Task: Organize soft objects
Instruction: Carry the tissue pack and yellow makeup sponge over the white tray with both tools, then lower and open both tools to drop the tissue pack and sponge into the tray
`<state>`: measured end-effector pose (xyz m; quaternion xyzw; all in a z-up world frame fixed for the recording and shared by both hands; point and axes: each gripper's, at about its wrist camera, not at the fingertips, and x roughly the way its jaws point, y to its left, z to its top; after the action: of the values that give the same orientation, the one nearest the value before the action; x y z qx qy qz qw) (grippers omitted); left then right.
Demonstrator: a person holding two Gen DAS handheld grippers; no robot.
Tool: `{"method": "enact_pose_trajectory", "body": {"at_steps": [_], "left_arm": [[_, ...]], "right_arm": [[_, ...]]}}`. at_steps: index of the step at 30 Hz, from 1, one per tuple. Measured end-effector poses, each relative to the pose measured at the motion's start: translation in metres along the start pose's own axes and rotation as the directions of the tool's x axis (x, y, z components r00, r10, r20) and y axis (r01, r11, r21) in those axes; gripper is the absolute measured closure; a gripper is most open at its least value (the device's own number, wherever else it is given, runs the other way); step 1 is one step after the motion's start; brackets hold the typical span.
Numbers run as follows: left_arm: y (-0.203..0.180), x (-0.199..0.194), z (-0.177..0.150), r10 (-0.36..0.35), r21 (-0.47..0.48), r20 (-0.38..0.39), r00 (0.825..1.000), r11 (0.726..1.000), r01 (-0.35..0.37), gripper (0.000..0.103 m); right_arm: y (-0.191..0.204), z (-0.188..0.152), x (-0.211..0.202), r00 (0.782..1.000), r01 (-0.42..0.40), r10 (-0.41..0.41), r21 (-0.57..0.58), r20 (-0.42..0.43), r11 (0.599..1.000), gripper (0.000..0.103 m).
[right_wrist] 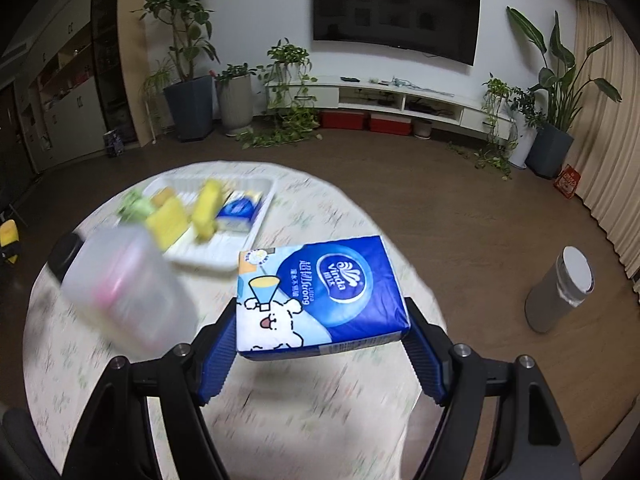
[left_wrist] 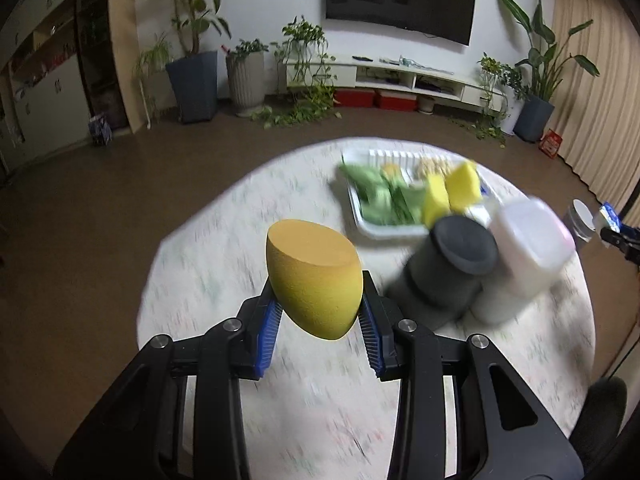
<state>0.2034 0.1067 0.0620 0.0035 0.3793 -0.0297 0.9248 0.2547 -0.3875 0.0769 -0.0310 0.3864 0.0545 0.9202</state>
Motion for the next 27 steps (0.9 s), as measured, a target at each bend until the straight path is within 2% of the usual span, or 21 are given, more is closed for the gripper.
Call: {"method": "enact_pose_trajectory", "body": {"at_steps": [7, 11, 15, 20, 22, 27], "left_arm": [[-0.009, 0.051, 0.075, -0.031, 0.097, -0.012, 0.999, 0.995, 0.032, 0.069], [-0.023, 0.091, 0.117, -0.100, 0.125, -0.037, 0.994, 0.987, 0.103, 0.069], [-0.044, 0.129, 0.145, -0.113, 0.175, -0.072, 0.991, 0.977, 0.124, 0.069], [-0.074, 0.179, 0.159, -0.151, 0.237, -0.170, 0.974, 0.953, 0.189, 0.069], [-0.086, 0.194, 0.160, -0.141, 0.268, -0.199, 0.970, 0.944, 0.192, 0.069], [-0.116, 0.226, 0.153, -0.158, 0.354, -0.277, 0.948, 0.900, 0.254, 0.068]], "right_arm": [[-0.004, 0.079, 0.045, 1.000, 0.012, -0.012, -0.056, 0.000, 0.998, 0.025], [0.016, 0.114, 0.080, 1.000, 0.000, -0.003, -0.114, -0.025, 0.993, 0.025], [0.048, 0.143, 0.113, 0.999, -0.032, 0.023, -0.203, -0.047, 0.979, 0.025], [0.089, 0.163, 0.153, 0.991, -0.110, 0.084, -0.287, -0.102, 0.952, 0.025], [0.108, 0.165, 0.168, 0.987, -0.135, 0.099, -0.335, -0.125, 0.932, 0.025], [0.140, 0.160, 0.196, 0.971, -0.211, 0.143, -0.414, -0.190, 0.885, 0.025]]}}
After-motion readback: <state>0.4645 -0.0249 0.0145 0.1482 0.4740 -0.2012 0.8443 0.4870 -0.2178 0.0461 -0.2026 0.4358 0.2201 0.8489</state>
